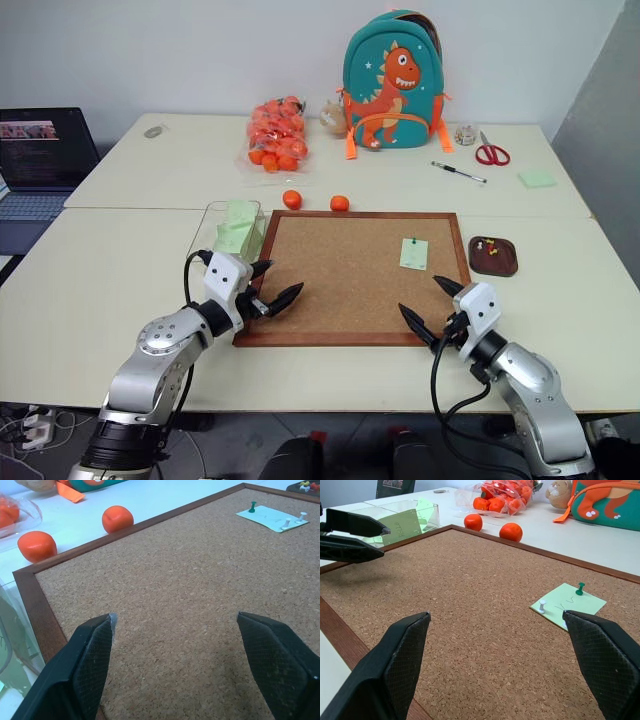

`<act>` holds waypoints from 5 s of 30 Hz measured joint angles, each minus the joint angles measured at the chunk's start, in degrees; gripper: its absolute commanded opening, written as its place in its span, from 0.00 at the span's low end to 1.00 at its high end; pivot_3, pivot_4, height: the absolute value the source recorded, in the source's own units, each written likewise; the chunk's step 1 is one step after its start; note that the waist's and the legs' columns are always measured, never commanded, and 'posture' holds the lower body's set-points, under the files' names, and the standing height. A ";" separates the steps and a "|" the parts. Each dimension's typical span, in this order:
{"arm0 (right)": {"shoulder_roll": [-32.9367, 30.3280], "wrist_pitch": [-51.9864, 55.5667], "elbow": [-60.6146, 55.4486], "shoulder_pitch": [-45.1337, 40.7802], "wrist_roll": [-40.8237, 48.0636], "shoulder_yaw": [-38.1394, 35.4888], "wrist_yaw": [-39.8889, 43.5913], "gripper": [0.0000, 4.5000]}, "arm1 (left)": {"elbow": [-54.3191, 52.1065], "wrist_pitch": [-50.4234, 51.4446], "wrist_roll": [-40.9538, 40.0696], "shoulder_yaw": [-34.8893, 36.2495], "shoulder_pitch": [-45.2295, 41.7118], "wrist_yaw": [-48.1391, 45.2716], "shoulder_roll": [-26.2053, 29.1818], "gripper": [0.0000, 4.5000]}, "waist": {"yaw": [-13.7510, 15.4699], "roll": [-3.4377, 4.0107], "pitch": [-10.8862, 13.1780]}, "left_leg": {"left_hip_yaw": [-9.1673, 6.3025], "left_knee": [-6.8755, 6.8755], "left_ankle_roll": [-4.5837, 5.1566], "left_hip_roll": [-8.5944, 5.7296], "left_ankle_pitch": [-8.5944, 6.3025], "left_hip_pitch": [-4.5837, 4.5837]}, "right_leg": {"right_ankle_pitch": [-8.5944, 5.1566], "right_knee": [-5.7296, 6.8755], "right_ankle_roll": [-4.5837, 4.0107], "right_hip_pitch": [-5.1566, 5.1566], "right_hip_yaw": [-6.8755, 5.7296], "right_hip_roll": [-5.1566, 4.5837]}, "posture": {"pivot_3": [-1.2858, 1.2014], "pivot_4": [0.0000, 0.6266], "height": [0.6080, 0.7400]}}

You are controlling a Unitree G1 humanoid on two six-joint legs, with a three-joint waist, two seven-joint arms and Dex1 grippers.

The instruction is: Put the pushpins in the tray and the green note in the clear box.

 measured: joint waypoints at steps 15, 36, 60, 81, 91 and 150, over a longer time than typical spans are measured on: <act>0.02 0.00 0.00 0.03 -0.15 0.01 0.01 1.00 | -0.25 0.24 -1.55 0.04 -0.07 -2.10 0.15 0.90 | 0.00 0.00 0.00 | 0.00 0.00 0.00 0.00 0.00 0.00 | 0.00 0.00 0.00 0.00 -0.01 0.00 | 0.52 0.24 1.00; 0.20 0.00 0.02 0.29 -0.21 0.00 -0.34 1.00 | 1.14 2.27 -5.50 -1.82 -6.87 -9.65 1.01 0.76 | 0.00 0.00 0.00 | 0.01 0.00 0.00 -0.05 0.00 0.00 | 0.00 -0.01 0.00 0.00 -0.01 0.02 | 0.52 0.24 1.00; 2.07 5.37 0.72 -5.42 -0.69 1.16 -3.39 1.00 | 25.19 -9.73 4.62 -9.23 -16.39 -13.48 -2.72 0.01 | 0.01 0.00 0.00 | -0.01 0.03 0.00 -0.11 0.00 -0.02 | 0.00 0.03 0.00 -0.01 -0.04 0.02 | 0.52 0.24 1.00; 6.06 15.73 35.88 -39.25 -5.61 0.11 -13.62 1.00 | 27.81 -12.05 5.60 -9.23 -17.32 -15.70 -3.59 0.01 | -0.01 0.05 -0.04 | 0.00 0.04 0.01 -0.14 0.02 0.01 | 0.01 0.17 -0.02 -0.05 -0.03 -0.01 | 0.52 0.24 1.00; 7.34 12.95 43.59 -41.64 -7.46 0.20 -12.30 0.72 | 26.58 -11.04 6.14 -9.19 -16.88 -15.74 -3.66 0.00 | -0.09 0.05 -0.04 | 0.02 0.04 0.01 -0.12 0.02 0.00 | 0.01 0.18 -0.02 -0.07 -0.01 -0.02 | 0.52 0.24 1.00; -3.90 17.09 27.87 -28.70 -5.43 -13.08 -13.83 0.01 | 23.21 -9.85 7.03 -9.69 -14.87 -15.84 -4.01 0.00 | -0.03 0.26 -0.16 | 0.10 0.00 0.03 -0.18 0.01 -0.03 | 0.01 -0.01 -0.01 -0.02 0.06 -0.09 | 0.52 0.24 1.00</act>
